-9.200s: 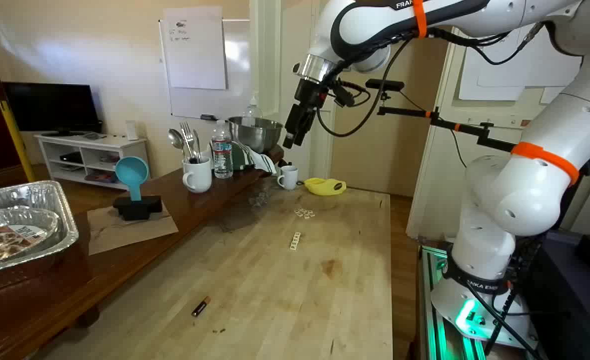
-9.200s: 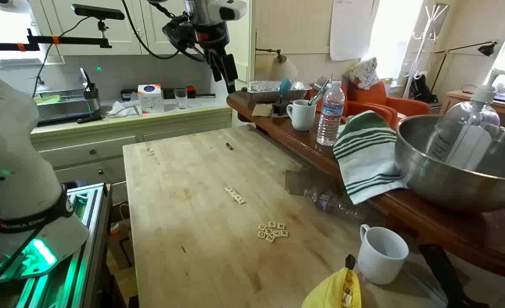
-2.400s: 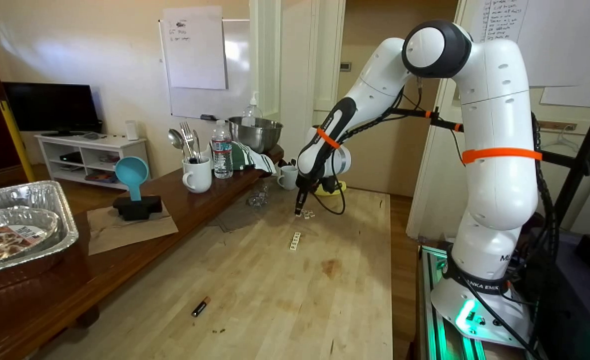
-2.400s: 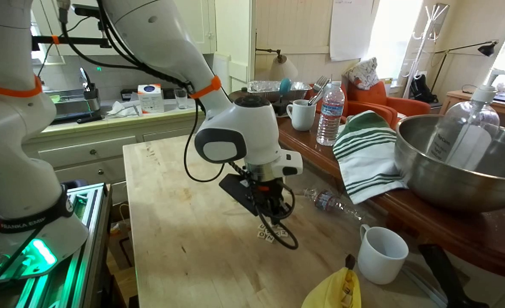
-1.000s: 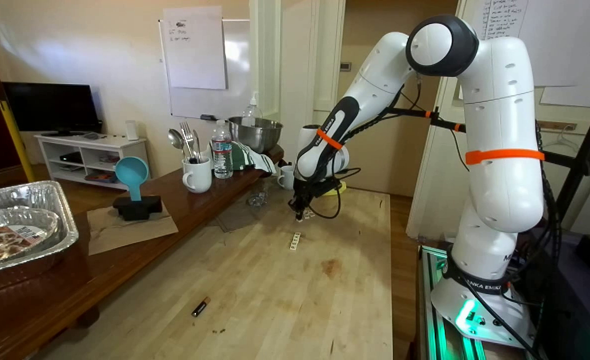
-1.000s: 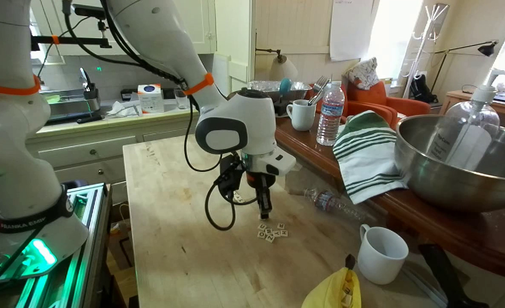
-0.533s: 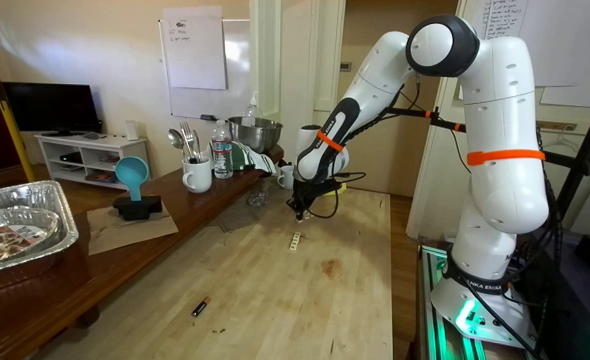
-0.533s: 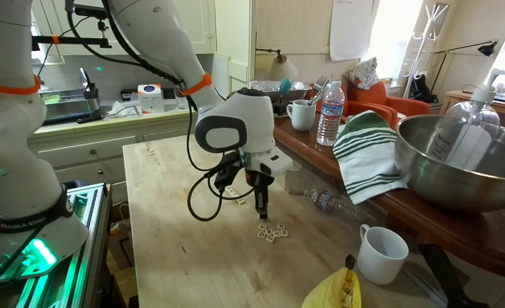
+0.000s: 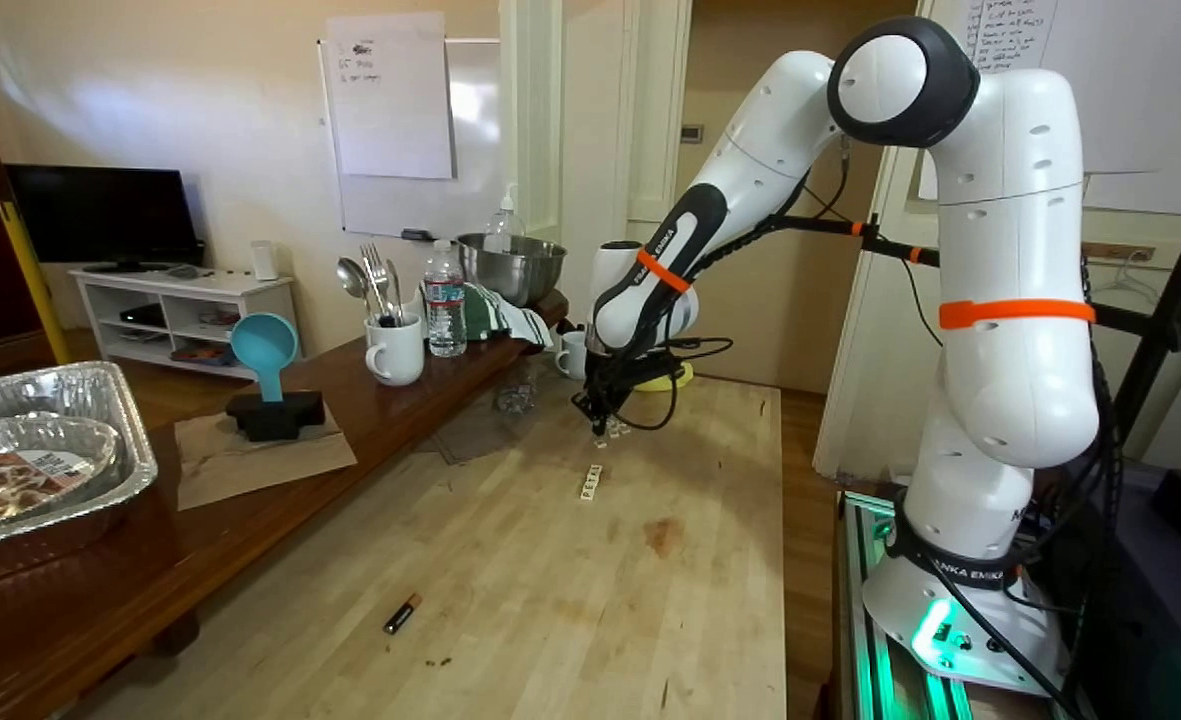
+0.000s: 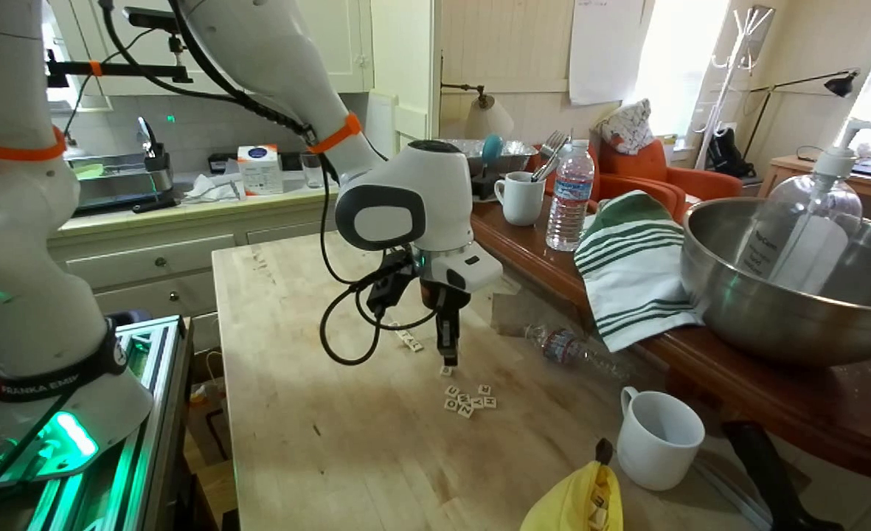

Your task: Spell the word 'Petals'.

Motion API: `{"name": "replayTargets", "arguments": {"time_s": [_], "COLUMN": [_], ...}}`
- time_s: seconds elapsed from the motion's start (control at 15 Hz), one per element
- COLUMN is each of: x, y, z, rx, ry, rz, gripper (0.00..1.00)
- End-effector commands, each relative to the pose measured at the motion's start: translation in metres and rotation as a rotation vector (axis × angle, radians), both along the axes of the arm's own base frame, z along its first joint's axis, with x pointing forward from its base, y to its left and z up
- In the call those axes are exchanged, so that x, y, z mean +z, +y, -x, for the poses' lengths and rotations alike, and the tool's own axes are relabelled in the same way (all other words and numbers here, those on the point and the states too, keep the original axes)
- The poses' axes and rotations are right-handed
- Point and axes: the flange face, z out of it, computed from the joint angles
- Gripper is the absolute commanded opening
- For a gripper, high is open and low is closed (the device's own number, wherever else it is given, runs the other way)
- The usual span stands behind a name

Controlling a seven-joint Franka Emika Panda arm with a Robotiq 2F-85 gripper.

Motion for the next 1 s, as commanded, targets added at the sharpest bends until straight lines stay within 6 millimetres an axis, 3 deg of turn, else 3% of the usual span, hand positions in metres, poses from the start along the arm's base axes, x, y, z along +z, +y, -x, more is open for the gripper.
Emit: {"name": "replayTargets", "arguments": {"time_s": [0.0,0.33,0.93], "x": [0.018,0.024,0.005], "y": [0.003,0.006,-0.004], "z": [0.005,0.002,0.000], "rx": [0.012,0.223,0.557], "ry": [-0.015,-0.034,-0.021], "rz": [0.007,-0.004,0.022], "gripper": [0.00,0.00,0.00]}}
